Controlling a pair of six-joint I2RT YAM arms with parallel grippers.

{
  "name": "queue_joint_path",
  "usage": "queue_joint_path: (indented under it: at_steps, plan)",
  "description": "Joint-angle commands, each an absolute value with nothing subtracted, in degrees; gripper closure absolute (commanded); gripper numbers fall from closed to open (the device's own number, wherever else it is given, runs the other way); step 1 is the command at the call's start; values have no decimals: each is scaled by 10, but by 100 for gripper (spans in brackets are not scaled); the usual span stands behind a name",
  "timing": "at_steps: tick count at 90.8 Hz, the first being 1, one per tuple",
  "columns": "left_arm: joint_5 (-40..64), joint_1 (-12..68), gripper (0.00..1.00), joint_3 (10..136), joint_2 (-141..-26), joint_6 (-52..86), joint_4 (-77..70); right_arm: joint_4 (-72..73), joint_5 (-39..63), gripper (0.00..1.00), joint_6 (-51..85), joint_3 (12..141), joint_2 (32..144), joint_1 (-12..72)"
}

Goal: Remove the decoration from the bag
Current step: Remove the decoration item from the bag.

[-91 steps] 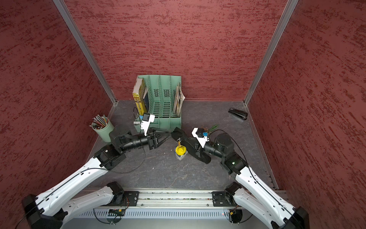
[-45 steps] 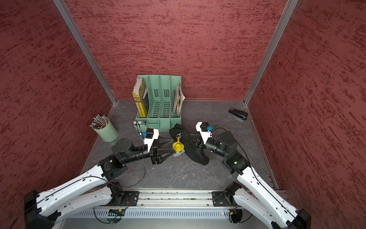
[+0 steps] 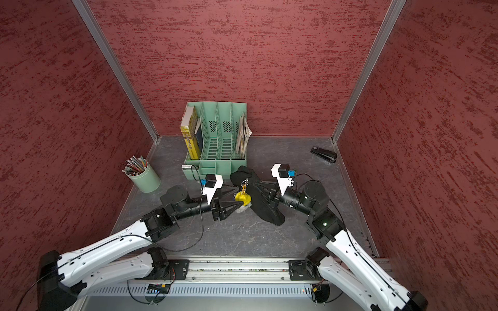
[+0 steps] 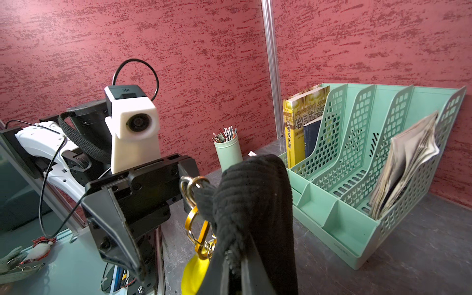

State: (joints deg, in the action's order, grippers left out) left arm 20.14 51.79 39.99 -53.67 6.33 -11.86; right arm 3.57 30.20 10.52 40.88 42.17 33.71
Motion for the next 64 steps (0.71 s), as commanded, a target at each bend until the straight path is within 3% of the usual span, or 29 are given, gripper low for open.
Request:
queue_joint_path:
  at_steps: [1,35,64]
  plan:
    - [188,519,32,419,-543,46,-141,62,320,100,115,438,420,337]
    - [177,519,33,443,-570,61,-148,76,340,100,130,437,428,336]
    - [181,519,51,444,-580,69,-158,70,341,100,133,438,429,336]
